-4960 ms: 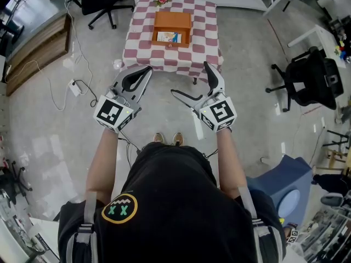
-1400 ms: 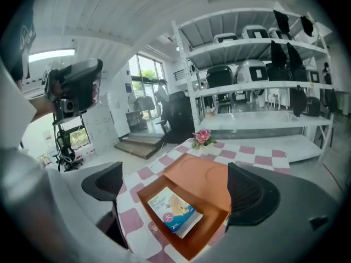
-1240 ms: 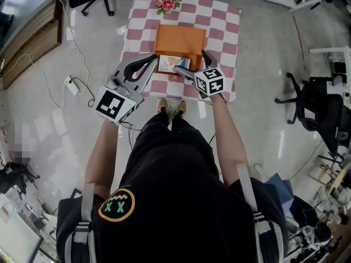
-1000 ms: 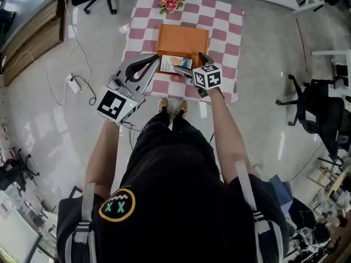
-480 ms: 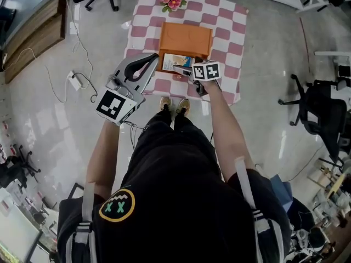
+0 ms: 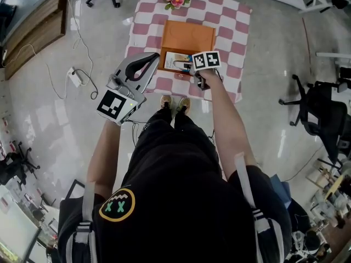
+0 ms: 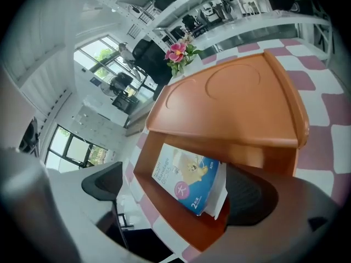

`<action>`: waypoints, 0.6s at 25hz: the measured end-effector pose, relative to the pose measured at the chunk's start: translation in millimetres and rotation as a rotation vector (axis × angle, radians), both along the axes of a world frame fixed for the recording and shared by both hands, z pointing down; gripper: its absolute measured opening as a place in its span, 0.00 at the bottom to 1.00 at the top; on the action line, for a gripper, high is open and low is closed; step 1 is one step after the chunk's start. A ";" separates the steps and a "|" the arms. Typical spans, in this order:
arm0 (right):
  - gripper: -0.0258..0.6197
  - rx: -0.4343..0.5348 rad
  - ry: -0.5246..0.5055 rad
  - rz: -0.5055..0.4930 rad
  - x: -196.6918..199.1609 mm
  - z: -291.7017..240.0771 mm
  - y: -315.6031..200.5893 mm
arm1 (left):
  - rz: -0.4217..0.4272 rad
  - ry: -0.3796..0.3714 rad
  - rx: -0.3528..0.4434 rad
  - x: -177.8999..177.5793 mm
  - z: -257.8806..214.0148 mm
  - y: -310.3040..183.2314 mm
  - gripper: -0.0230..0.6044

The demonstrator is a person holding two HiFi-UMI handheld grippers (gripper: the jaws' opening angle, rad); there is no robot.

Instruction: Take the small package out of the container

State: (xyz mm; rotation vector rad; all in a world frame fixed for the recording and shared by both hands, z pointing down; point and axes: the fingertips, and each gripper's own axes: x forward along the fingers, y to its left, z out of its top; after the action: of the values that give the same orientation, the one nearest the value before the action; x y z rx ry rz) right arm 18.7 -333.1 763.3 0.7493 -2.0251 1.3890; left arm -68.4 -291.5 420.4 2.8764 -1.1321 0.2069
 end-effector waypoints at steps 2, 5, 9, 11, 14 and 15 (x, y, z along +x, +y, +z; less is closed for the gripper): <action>0.96 -0.050 0.007 0.002 -1.4 4.6 3.8 | 0.000 0.011 0.014 -0.2 -2.3 -1.2 0.06; 0.96 -0.115 0.004 0.021 -4.5 12.2 7.4 | -0.001 0.015 0.017 -1.2 -2.6 -1.7 0.06; 0.95 -0.182 -0.035 0.058 -7.4 20.0 9.5 | -0.003 0.011 0.013 -3.2 -1.5 -1.6 0.06; 0.91 -0.189 -0.050 0.068 -5.8 20.4 6.3 | -0.007 0.009 0.009 -5.7 -0.7 -1.4 0.06; 0.85 -0.212 -0.098 0.096 -1.9 19.8 2.2 | -0.015 0.009 0.002 -9.7 2.4 -0.6 0.06; 0.84 -0.229 -0.125 0.106 -1.6 18.8 2.3 | -0.017 0.010 0.000 -10.5 3.0 -0.1 0.06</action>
State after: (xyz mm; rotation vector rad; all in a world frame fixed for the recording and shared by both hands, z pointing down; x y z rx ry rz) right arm 17.2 -330.8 782.1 0.6913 -1.8977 1.7333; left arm -78.8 -291.6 423.4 2.8638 -1.1541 0.1911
